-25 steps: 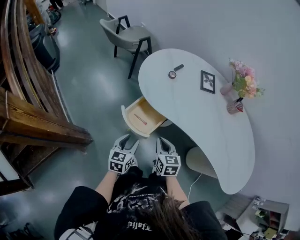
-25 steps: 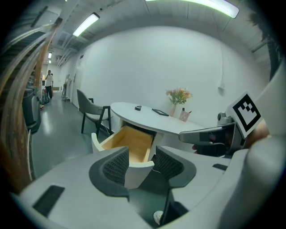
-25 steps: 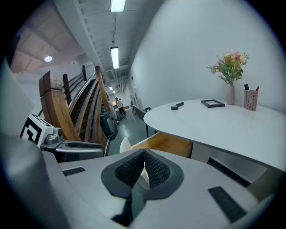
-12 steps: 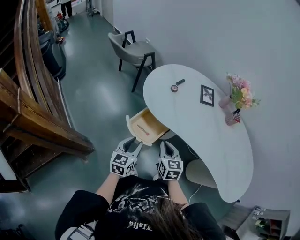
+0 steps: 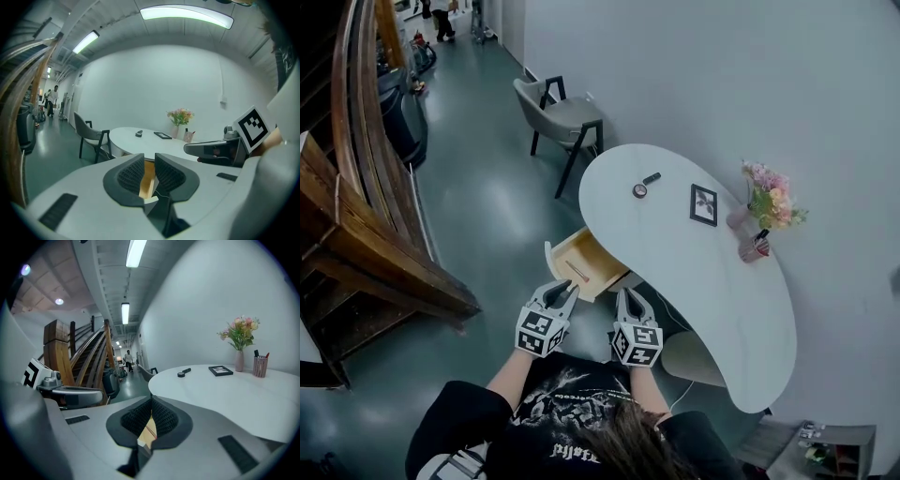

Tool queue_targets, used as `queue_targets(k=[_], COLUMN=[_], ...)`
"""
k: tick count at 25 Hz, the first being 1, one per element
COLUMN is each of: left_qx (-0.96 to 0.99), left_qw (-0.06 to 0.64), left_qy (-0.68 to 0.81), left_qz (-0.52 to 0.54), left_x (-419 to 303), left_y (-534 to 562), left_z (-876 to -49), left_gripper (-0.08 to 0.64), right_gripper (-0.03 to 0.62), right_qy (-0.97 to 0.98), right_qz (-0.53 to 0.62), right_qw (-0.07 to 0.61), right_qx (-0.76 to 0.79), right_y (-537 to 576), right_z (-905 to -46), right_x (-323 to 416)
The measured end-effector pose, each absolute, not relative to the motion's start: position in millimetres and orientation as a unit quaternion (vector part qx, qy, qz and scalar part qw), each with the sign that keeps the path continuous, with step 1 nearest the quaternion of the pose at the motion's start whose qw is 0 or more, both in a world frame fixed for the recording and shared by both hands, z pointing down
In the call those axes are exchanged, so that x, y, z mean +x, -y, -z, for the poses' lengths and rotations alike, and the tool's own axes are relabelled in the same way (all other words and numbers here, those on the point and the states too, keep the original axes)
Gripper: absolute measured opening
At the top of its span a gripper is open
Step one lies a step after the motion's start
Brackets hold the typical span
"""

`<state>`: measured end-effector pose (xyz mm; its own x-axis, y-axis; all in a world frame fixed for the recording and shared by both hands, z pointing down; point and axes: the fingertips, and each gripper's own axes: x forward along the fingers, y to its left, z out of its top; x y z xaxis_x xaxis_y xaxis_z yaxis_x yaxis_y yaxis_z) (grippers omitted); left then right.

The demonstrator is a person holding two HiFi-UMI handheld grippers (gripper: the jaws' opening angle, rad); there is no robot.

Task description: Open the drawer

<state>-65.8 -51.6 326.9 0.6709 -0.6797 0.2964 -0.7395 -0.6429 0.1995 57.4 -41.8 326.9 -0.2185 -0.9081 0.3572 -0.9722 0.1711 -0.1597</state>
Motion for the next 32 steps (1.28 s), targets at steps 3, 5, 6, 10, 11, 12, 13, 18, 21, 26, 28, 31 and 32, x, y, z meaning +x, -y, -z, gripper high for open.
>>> queue_targets(k=[3, 5, 6, 10, 11, 12, 13, 18, 21, 26, 28, 31, 32], left_qx=[0.9, 0.901, 0.901, 0.9, 0.901, 0.902, 0.902, 0.905, 0.906, 0.905, 0.904, 0.902, 0.901], left_qw=[0.155, 0.154, 0.154, 0.159, 0.159, 0.159, 0.159, 0.155, 0.153, 0.151, 0.151, 0.154, 0.155], left_qy=[0.396, 0.394, 0.394, 0.394, 0.393, 0.391, 0.39, 0.387, 0.385, 0.386, 0.388, 0.392, 0.393], left_qz=[-0.095, -0.095, -0.095, -0.094, -0.094, -0.094, -0.092, -0.09, -0.091, -0.094, -0.096, -0.098, -0.098], left_x=[-64, -62, -61, -61, -60, -59, -59, -56, -56, -59, -62, -64, -65], left_y=[51, 50, 50, 51, 50, 50, 51, 52, 52, 53, 54, 56, 56], left_z=[-328, -328, -328, -330, -330, -329, -328, -327, -327, -327, -329, -332, -333], left_gripper=[0.054, 0.038, 0.034, 0.029, 0.029, 0.029, 0.029, 0.029, 0.029, 0.029, 0.029, 0.029, 0.029], right_gripper=[0.026, 0.026, 0.026, 0.025, 0.025, 0.026, 0.025, 0.025, 0.025, 0.025, 0.025, 0.025, 0.025], right_qy=[0.756, 0.757, 0.757, 0.757, 0.756, 0.756, 0.756, 0.756, 0.755, 0.755, 0.756, 0.756, 0.756], right_qz=[-0.183, -0.179, -0.177, -0.176, -0.176, -0.176, -0.175, -0.166, -0.162, -0.138, -0.134, -0.131, -0.131], right_qw=[0.075, 0.074, 0.075, 0.077, 0.079, 0.082, 0.083, 0.088, 0.093, 0.107, 0.105, 0.105, 0.106], right_qx=[0.624, 0.624, 0.624, 0.625, 0.625, 0.625, 0.625, 0.627, 0.629, 0.632, 0.632, 0.632, 0.632], right_y=[44, 47, 48, 47, 46, 46, 46, 50, 50, 51, 54, 56, 57], right_z=[-324, -322, -321, -324, -325, -326, -326, -326, -325, -322, -320, -319, -320], right_x=[62, 64, 65, 67, 67, 68, 68, 71, 72, 69, 68, 70, 70])
